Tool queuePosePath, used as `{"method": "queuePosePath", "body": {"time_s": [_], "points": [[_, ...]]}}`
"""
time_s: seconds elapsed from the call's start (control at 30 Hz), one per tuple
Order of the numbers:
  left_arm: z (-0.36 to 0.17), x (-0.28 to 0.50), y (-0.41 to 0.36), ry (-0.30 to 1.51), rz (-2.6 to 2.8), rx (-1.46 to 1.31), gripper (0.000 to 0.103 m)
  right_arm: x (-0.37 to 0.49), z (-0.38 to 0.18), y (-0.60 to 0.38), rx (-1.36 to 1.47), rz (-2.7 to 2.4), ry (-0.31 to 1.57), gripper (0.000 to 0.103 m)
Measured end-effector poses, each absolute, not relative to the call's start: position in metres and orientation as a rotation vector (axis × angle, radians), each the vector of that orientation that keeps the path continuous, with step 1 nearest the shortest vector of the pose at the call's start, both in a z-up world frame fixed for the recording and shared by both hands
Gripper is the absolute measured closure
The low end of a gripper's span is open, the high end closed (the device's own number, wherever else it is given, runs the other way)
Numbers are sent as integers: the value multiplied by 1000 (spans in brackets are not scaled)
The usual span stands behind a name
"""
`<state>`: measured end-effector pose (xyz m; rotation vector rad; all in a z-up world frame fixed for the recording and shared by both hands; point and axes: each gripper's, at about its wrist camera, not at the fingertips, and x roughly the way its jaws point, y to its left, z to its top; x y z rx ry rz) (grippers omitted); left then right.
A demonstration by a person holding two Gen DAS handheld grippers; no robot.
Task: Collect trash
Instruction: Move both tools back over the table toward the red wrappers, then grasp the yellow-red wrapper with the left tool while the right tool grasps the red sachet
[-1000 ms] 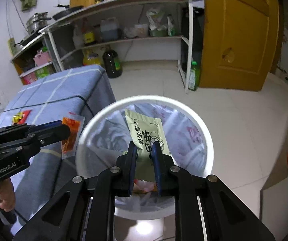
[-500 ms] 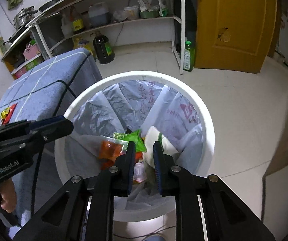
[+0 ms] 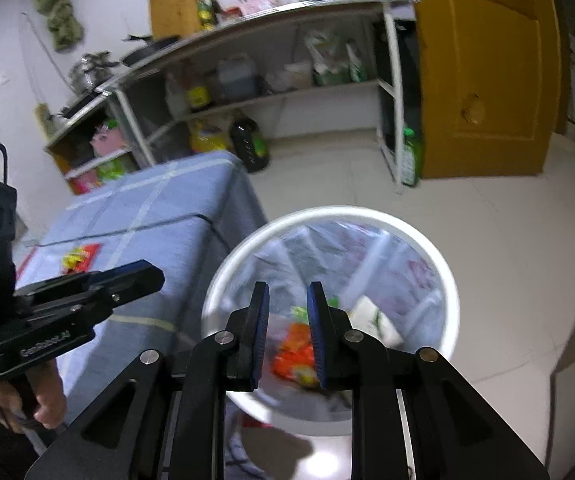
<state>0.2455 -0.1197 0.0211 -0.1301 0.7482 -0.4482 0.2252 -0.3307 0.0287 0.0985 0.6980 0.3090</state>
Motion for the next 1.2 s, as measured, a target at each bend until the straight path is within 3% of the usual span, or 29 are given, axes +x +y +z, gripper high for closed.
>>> {"method": "queuePosePath", "body": {"time_s": [0.47,0.57,0.7,1.2], "points": [[54,175,-5,640,-303,-174,81,172,65,-243,103,501,647,83],[56,161,17,624,-273,-183,76,163,72,-226,110,541,642,81],[56,150,47,607,-219,-202,64,162,78,-203,84,582,652,66],[10,195,131,679,-48,-186,47,232,43,-104,-31,637,751,65]]}}
